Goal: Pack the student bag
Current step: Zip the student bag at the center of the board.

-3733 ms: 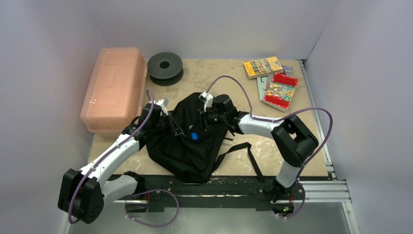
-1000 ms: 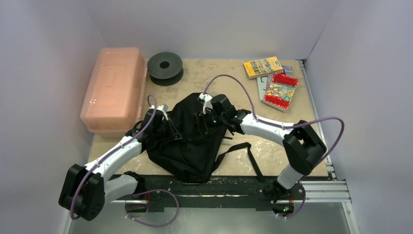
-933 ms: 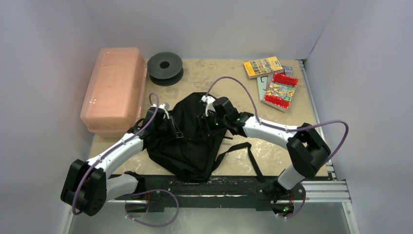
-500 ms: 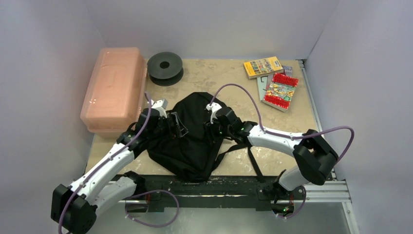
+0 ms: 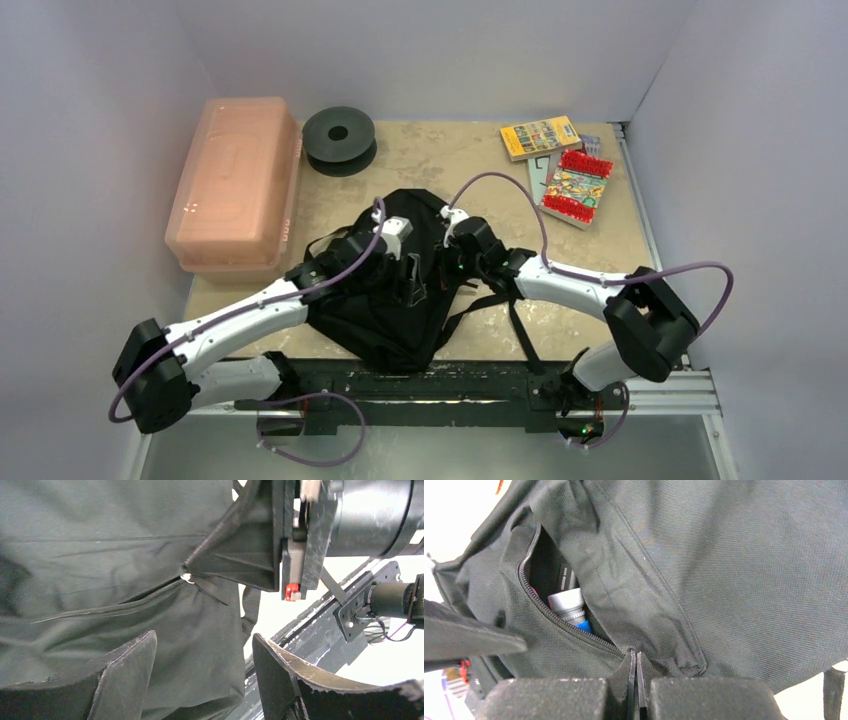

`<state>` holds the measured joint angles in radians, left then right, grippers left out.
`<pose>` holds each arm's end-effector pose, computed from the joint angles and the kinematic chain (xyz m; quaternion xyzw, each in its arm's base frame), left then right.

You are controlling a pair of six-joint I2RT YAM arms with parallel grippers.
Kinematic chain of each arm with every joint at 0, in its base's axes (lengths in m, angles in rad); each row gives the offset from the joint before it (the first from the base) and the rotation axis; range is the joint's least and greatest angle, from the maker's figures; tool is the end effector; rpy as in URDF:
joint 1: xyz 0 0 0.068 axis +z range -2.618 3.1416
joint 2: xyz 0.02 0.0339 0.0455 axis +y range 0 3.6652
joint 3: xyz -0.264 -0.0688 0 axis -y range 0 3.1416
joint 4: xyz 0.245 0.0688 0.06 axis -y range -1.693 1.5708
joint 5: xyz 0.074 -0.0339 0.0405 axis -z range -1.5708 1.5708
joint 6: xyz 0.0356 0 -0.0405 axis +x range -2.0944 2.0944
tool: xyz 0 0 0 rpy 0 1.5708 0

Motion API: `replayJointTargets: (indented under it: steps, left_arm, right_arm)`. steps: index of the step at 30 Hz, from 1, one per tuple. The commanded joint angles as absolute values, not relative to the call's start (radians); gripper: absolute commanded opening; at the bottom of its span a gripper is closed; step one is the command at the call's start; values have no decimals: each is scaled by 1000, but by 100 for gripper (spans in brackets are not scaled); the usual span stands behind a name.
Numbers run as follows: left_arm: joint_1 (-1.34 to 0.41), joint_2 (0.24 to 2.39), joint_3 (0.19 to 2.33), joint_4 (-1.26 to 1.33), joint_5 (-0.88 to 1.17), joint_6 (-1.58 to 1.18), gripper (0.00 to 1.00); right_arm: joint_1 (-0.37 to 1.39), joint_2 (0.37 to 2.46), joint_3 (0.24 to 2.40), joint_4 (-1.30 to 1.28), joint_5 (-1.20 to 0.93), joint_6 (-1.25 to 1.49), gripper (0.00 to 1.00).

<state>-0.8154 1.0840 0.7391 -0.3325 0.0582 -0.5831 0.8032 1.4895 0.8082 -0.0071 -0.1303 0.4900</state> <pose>0.1580 -0.1708 0.2518 0.1170 0.8940 -0.2980 0.3136 0.2127 0.2270 0.1995 -0.1682 0.8869 0.3037 0.3046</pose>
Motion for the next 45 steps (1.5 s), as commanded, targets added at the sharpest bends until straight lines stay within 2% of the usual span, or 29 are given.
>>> replayJointTargets:
  steps: [1, 4, 12, 14, 18, 25, 38, 42, 45]
  left_arm:
    - [-899, 1183, 835, -271, -28, -525, 69]
    - [-920, 1238, 847, -247, -25, -518, 69]
    - [-944, 1374, 927, -289, -29, -503, 71]
    - [-954, 1416, 951, -313, -49, -502, 67]
    - [-986, 1497, 1026, -396, -127, -493, 51]
    - [-1011, 1593, 1107, -490, -198, -508, 40]
    - [-1032, 1731, 1190, -593, -236, -547, 36]
    - [-1032, 1756, 1202, -596, -232, -549, 41]
    - [-1032, 1771, 1215, -594, -216, -540, 51]
  right_arm:
    - [717, 1417, 776, 15, -267, 600, 5]
    - [656, 1398, 761, -25, -344, 630, 36]
    - [559, 1296, 652, -39, -420, 701, 58]
    - [509, 1310, 604, -5, -469, 727, 58]
    - [472, 1360, 531, 109, -552, 757, 58]
    - [471, 1432, 485, 278, -603, 798, 57]
    - [473, 1503, 488, 335, -566, 782, 60]
    - [475, 1524, 481, 378, -583, 795, 60]
    - [476, 1544, 483, 412, -598, 808, 59]
